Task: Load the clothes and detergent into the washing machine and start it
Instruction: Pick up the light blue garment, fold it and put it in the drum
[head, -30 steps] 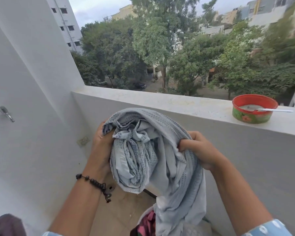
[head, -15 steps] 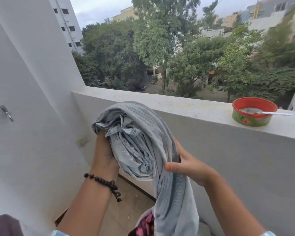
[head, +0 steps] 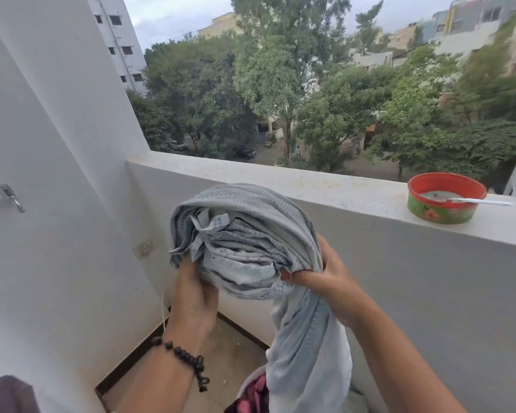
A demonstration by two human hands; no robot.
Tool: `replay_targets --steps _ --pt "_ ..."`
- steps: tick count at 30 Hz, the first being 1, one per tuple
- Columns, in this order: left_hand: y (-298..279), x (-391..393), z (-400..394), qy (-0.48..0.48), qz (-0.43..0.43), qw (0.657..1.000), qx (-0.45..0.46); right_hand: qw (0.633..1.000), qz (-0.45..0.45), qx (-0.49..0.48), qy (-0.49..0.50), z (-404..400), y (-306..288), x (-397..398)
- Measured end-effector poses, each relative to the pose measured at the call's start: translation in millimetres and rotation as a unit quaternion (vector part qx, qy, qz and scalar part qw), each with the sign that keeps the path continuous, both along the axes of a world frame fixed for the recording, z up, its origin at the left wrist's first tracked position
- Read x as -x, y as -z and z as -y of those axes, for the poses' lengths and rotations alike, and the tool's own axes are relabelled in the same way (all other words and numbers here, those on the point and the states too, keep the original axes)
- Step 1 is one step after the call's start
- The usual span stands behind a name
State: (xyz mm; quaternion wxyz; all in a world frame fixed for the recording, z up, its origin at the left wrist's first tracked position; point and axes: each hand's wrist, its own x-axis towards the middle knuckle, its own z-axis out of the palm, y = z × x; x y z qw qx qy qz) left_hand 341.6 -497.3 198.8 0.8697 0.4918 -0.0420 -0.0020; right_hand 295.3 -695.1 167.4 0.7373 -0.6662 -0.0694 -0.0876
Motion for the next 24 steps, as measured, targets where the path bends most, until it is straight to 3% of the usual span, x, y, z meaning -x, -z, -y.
replay_targets --steps 4,6,8,10,11,12,13,14,18,24 --pt "4 2 -40 0.024 0.042 0.996 -0.078 0.99 0.035 0.136 0.022 24 -21 -3" --pt "-8 4 -50 0.033 0.114 0.973 -0.198 0.97 0.054 0.236 0.017 31 -35 -4" --pt "-25 10 -43 0.067 0.214 0.887 -0.404 0.931 0.077 0.357 0.003 30 -47 -6" --pt "-36 14 -25 0.088 0.29 0.73 -0.613 0.883 0.091 0.46 -0.022 22 -57 -7" --pt "-40 14 -14 0.1 0.315 0.655 -0.68 0.863 0.103 0.494 -0.036 16 -61 -7" --pt "-42 15 -4 0.115 0.329 0.602 -0.719 0.847 0.115 0.517 -0.047 10 -66 -8" --pt "-42 15 5 0.125 0.333 0.575 -0.736 0.837 0.124 0.531 -0.051 6 -70 -7" --pt "-42 14 11 0.123 0.334 0.576 -0.736 0.834 0.129 0.535 -0.048 3 -72 -7" --pt "-36 8 15 0.073 0.346 0.639 -0.683 0.856 0.124 0.502 0.014 3 -65 -6" --pt "-33 0 15 0.064 0.334 0.659 -0.671 0.841 0.124 0.517 0.095 -2 -47 -7"
